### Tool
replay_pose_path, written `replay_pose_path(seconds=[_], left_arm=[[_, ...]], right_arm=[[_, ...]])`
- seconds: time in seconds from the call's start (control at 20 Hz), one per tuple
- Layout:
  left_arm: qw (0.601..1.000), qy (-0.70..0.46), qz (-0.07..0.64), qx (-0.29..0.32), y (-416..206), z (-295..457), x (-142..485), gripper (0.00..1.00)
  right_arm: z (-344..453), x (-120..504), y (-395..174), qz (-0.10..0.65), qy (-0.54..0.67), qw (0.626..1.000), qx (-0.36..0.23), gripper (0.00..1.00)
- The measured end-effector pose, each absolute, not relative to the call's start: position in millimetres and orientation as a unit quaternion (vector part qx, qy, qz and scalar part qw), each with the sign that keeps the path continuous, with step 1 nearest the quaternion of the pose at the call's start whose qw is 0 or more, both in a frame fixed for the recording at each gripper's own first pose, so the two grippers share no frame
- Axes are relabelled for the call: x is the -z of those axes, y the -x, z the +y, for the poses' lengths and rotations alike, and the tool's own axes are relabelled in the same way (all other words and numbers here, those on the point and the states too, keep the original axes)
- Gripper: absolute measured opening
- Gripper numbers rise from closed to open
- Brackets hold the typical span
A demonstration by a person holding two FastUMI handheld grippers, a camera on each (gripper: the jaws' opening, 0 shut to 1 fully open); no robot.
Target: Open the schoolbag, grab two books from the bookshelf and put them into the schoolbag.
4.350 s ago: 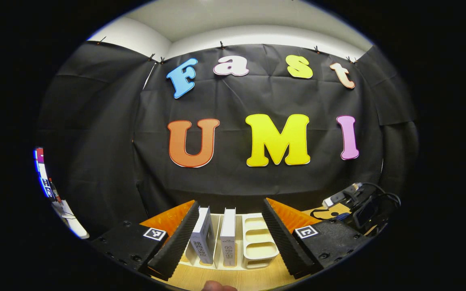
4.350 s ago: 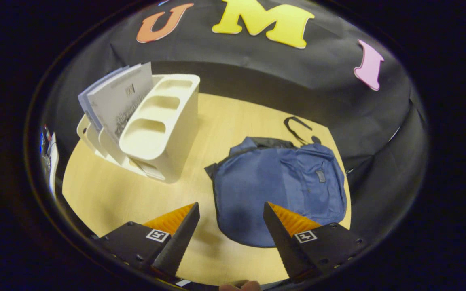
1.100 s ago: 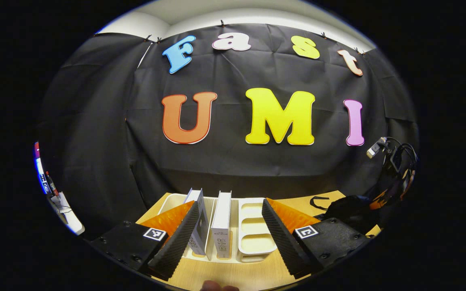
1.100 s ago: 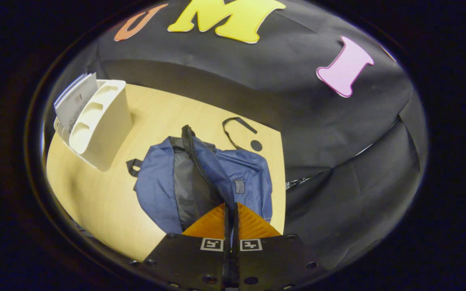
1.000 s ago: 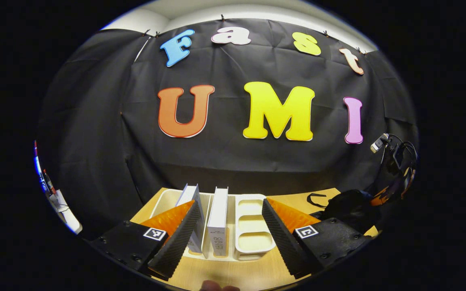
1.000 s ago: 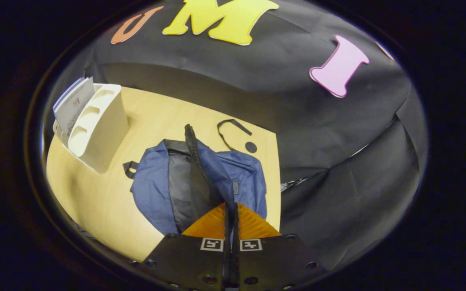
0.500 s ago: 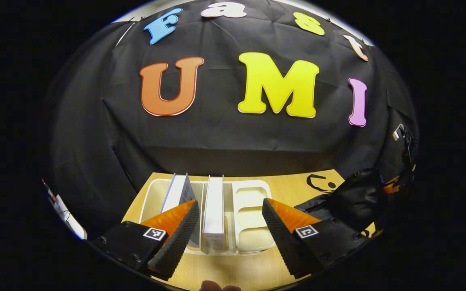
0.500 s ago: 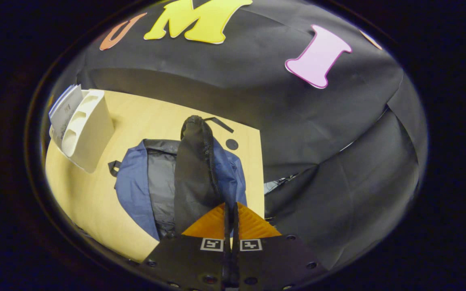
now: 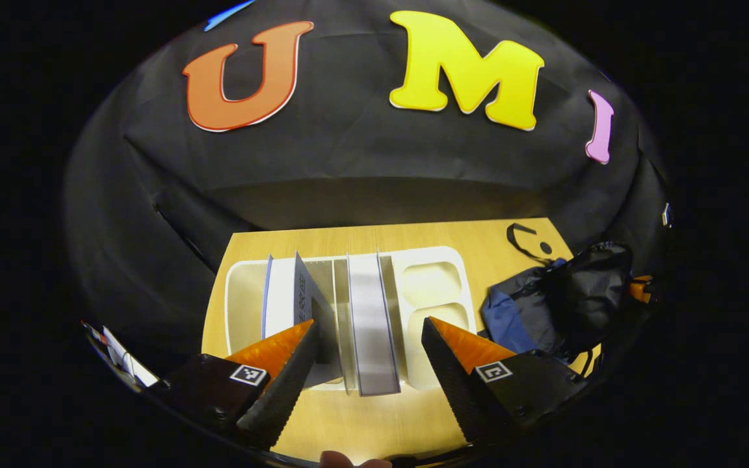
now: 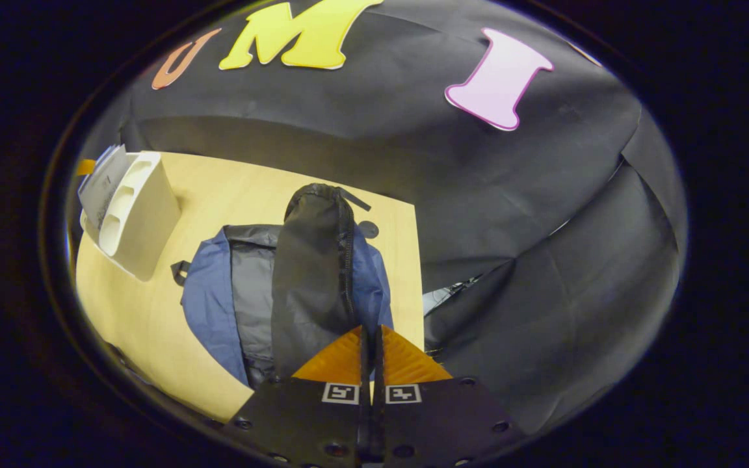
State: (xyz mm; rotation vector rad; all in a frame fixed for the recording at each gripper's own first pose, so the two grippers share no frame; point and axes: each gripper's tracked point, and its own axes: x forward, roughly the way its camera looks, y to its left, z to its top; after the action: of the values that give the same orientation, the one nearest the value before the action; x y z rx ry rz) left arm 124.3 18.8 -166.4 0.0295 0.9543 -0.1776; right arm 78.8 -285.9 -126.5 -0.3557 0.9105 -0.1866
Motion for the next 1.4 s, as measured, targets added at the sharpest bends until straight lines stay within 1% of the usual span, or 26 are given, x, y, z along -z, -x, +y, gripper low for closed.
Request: replay_pose_path(seconds=[0.2, 0.35, 0.6, 0.7, 0.9, 0.95, 1.0, 1.05, 1.1, 1.15, 1.2, 1.25, 1.3, 1.35, 1.4], left_arm=[[0.844, 0.013, 0.527, 0.099, -119, 10, 190, 1.0], [0.814, 0.028, 0.572, 0.098, -116, 5, 203, 1.0], [0.769, 0.014, 0.633, 0.091, -111, 11, 223, 1.0], [0.755, 0.003, 0.651, 0.085, -108, 16, 226, 0.97], [0.733, -0.005, 0.675, 0.082, -101, 16, 231, 0.86], [0.729, -0.004, 0.68, 0.079, -100, 15, 231, 0.81], [0.725, -0.003, 0.684, 0.08, -98, 14, 232, 0.78], [0.723, -0.003, 0.686, 0.08, -97, 13, 233, 0.72], [0.722, -0.005, 0.688, 0.078, -96, 14, 233, 0.69], [0.721, -0.006, 0.689, 0.077, -96, 14, 234, 0.64], [0.72, -0.008, 0.69, 0.076, -96, 14, 233, 0.61], [0.718, -0.01, 0.692, 0.074, -96, 13, 231, 0.55], [0.716, -0.012, 0.694, 0.07, -95, 15, 231, 0.51], [0.715, -0.013, 0.696, 0.066, -94, 17, 230, 0.48], [0.716, -0.011, 0.695, 0.064, -93, 18, 230, 0.51]], right_arm=[[-292, 126, -75, 0.434, 0.17, 0.88, 0.09, 0.0], [-292, 126, -73, 0.432, 0.168, 0.882, 0.086, 0.0], [-292, 128, -72, 0.431, 0.164, 0.884, 0.079, 0.0], [-292, 128, -70, 0.431, 0.162, 0.884, 0.078, 0.0], [-293, 129, -68, 0.431, 0.152, 0.886, 0.077, 0.0], [-294, 129, -68, 0.431, 0.152, 0.886, 0.076, 0.0], [-294, 129, -67, 0.431, 0.152, 0.886, 0.075, 0.0], [-294, 130, -67, 0.431, 0.151, 0.886, 0.075, 0.0], [-294, 130, -67, 0.431, 0.151, 0.886, 0.075, 0.0], [-295, 131, -66, 0.431, 0.15, 0.887, 0.074, 0.0], [-295, 130, -65, 0.431, 0.15, 0.887, 0.074, 0.0], [-295, 130, -65, 0.43, 0.149, 0.887, 0.074, 0.0], [-294, 131, -64, 0.429, 0.15, 0.888, 0.074, 0.0], [-295, 131, -64, 0.428, 0.15, 0.888, 0.074, 0.0], [-295, 130, -64, 0.428, 0.151, 0.888, 0.074, 0.0]])
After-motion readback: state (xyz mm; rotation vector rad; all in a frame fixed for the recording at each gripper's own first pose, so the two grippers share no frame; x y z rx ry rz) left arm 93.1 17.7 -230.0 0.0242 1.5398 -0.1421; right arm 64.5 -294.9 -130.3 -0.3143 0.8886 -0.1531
